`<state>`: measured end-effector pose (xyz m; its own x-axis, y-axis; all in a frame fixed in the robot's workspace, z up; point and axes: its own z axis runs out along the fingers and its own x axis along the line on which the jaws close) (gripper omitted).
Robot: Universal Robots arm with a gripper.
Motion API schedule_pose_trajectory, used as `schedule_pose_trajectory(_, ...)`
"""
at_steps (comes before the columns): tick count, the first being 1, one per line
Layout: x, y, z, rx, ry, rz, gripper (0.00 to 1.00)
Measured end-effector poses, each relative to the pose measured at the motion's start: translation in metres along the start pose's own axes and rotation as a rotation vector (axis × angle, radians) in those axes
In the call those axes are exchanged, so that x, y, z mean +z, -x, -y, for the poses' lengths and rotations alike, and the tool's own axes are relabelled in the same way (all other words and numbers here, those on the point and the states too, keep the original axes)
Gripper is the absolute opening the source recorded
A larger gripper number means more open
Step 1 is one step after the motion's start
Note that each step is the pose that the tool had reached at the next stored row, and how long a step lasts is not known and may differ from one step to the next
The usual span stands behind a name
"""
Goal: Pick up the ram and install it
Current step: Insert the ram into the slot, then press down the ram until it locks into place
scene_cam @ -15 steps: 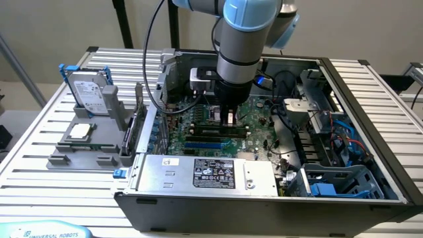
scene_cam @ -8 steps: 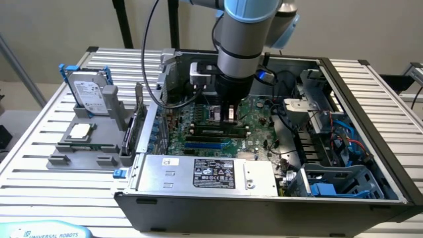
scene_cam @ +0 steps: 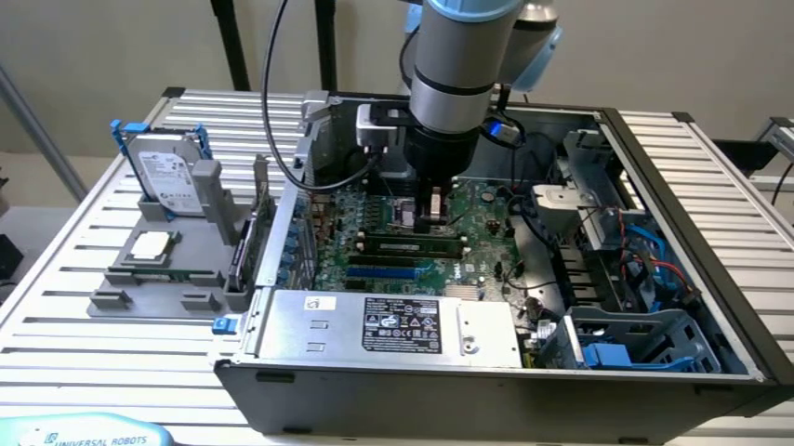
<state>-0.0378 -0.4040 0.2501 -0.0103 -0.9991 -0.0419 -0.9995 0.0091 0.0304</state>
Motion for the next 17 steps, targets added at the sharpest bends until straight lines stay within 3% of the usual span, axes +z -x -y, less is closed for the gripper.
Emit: schedule_pose_trajectory(17,0.0,0.0,0.0,0.0,0.0001,0.0,0.11)
